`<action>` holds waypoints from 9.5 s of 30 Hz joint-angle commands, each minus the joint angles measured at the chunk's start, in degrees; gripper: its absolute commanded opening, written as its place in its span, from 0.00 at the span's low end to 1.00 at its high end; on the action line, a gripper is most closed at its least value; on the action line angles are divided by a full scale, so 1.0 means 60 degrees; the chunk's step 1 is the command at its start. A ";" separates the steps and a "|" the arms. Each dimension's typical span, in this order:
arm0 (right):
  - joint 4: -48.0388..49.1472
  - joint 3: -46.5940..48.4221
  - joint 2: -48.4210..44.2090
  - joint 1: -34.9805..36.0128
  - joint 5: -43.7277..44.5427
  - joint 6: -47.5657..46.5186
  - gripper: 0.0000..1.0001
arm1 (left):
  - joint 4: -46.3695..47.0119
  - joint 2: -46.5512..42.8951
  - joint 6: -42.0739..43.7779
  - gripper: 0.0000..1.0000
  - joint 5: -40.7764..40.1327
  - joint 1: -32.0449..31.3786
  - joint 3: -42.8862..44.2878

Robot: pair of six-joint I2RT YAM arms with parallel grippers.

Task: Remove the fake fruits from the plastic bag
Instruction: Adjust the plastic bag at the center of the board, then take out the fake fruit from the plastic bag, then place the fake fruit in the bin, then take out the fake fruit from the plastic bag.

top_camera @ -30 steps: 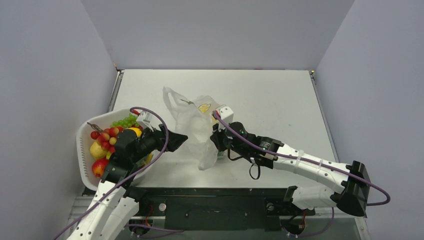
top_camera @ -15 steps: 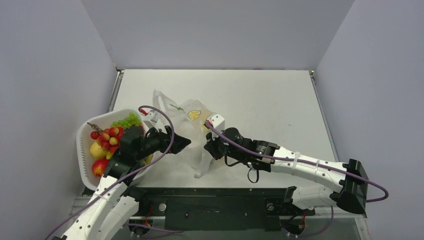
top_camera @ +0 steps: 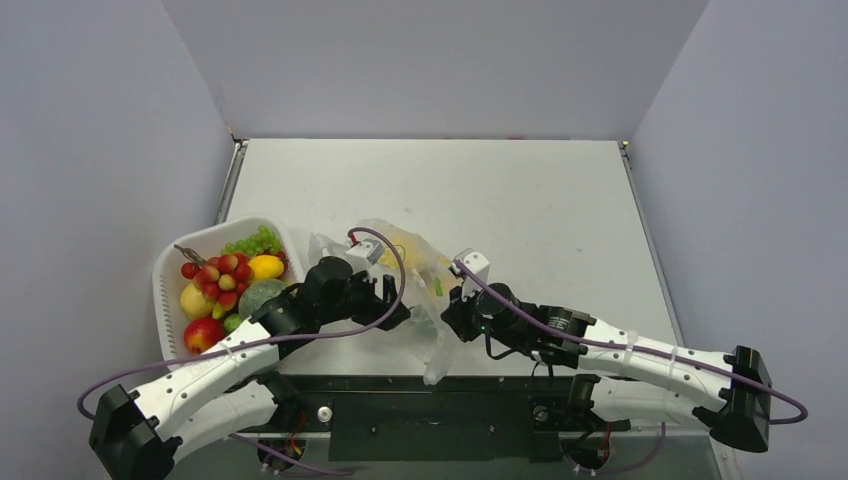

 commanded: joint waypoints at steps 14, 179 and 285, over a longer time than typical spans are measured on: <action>0.0007 0.0434 -0.0348 0.0048 0.0838 0.0221 0.00 | 0.1460 0.1833 0.0050 0.45 -0.2692 -0.0462 0.0567; 0.0104 -0.0236 -0.0278 -0.0458 0.2447 0.0907 0.00 | 0.2789 0.1143 -0.0850 0.85 -0.3041 -0.2114 0.1698; -0.1175 0.1578 0.2336 -0.2264 0.3866 0.0552 0.62 | 0.4531 0.6638 -0.5169 0.78 -0.3865 -0.0892 0.2311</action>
